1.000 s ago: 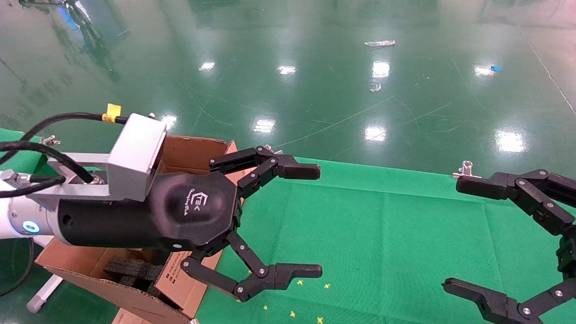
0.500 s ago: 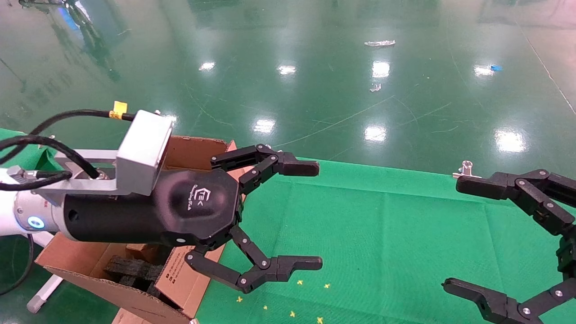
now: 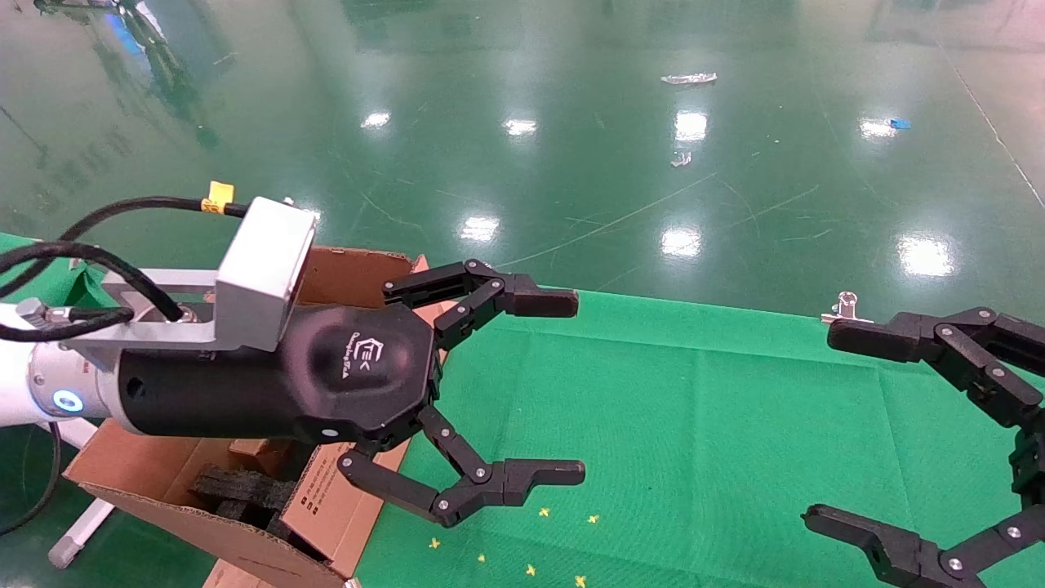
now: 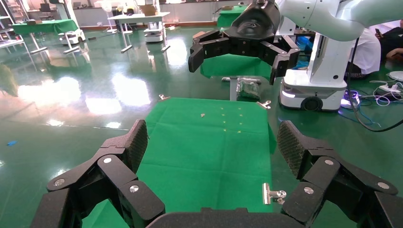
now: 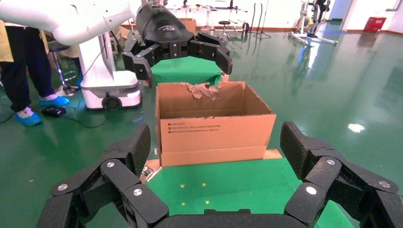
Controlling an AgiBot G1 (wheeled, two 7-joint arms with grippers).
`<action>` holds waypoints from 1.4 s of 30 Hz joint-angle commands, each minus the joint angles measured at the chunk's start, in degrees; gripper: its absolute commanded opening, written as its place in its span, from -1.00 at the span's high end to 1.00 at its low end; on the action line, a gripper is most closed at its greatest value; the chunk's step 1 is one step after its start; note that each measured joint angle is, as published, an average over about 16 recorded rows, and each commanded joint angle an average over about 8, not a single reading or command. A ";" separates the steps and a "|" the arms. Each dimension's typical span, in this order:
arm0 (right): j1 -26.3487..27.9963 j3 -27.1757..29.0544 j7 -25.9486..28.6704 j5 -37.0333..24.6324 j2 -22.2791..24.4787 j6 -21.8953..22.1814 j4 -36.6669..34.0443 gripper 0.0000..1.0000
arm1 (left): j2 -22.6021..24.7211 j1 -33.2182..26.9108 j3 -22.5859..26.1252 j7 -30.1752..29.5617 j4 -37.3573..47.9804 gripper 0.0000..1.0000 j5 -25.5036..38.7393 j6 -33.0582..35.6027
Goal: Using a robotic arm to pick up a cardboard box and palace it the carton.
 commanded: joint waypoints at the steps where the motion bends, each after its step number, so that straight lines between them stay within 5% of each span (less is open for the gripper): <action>1: 0.00 0.00 0.00 0.00 0.00 0.00 0.00 -1.00 | 0.00 -0.03 0.03 -0.01 0.03 -1.00 0.01 -0.01; 42: 0.00 0.00 0.00 0.00 0.00 0.00 0.00 -1.00 | 0.00 -0.15 0.16 -0.03 0.15 -1.00 0.09 -0.08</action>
